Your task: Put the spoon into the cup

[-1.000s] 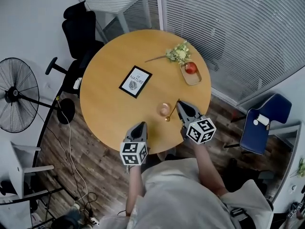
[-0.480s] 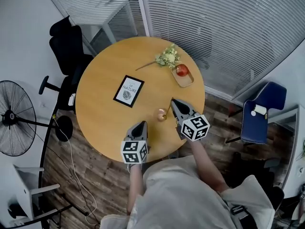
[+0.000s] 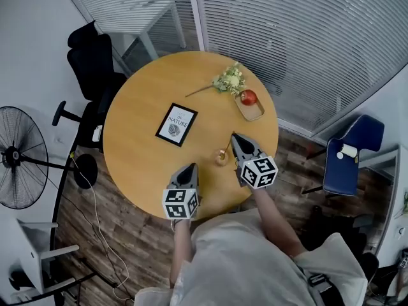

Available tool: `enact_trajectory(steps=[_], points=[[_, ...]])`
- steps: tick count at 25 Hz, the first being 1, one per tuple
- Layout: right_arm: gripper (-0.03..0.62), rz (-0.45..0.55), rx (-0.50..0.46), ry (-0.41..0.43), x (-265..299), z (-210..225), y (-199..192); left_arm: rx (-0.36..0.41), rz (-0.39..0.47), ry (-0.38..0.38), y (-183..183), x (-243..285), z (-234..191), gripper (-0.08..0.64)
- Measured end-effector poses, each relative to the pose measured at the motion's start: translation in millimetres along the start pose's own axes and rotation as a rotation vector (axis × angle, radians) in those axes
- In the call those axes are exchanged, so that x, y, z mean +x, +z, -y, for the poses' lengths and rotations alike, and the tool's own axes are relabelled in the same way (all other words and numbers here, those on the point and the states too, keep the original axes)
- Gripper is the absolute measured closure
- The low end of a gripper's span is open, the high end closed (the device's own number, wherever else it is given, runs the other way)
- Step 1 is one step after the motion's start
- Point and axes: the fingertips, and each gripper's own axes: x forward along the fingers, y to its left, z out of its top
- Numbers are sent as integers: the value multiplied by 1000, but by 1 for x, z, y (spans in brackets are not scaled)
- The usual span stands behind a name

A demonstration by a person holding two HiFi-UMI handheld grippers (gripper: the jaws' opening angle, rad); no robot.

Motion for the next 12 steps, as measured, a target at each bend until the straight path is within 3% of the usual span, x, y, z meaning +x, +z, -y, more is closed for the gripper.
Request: enact_trajectory(steps=[8,12], points=[[591,-26,-26,7,7,-3,-24,-7,-21,-1,-13,-3,0,551],[591,-39,-90,24,12,-10,-31,-13,-11,7,-11,-6,-3,551]])
